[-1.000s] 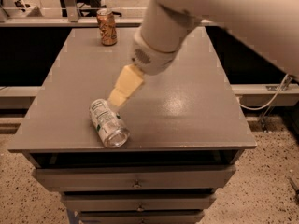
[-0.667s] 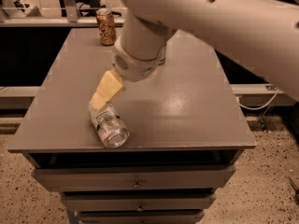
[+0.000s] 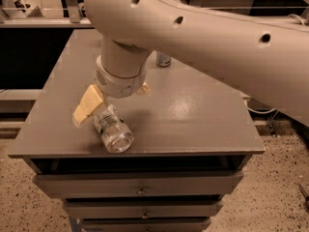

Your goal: Place 7up can upright

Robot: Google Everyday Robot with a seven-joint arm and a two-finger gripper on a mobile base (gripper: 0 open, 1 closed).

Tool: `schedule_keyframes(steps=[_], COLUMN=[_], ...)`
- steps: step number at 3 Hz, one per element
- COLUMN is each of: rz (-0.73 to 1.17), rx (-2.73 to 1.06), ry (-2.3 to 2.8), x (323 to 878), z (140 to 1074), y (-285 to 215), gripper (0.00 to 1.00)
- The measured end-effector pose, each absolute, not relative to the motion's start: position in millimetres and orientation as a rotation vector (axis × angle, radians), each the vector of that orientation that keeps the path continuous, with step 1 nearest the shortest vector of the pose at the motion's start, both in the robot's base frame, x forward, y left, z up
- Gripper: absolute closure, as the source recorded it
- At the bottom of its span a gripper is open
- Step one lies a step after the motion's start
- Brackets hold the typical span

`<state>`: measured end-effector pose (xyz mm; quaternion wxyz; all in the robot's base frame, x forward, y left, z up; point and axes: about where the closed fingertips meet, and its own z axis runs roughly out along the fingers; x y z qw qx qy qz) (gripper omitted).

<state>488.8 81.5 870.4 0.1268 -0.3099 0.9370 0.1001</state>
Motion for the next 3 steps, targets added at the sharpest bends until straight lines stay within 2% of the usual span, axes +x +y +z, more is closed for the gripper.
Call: schedule_keyframes(steps=[2,3], rz=[0.063,-0.03], rx=[-0.835,-0.811], ry=[2.774,2.783], x=[475,475], z=[847,836], y=[105,109], gripper=[0.0,0.18])
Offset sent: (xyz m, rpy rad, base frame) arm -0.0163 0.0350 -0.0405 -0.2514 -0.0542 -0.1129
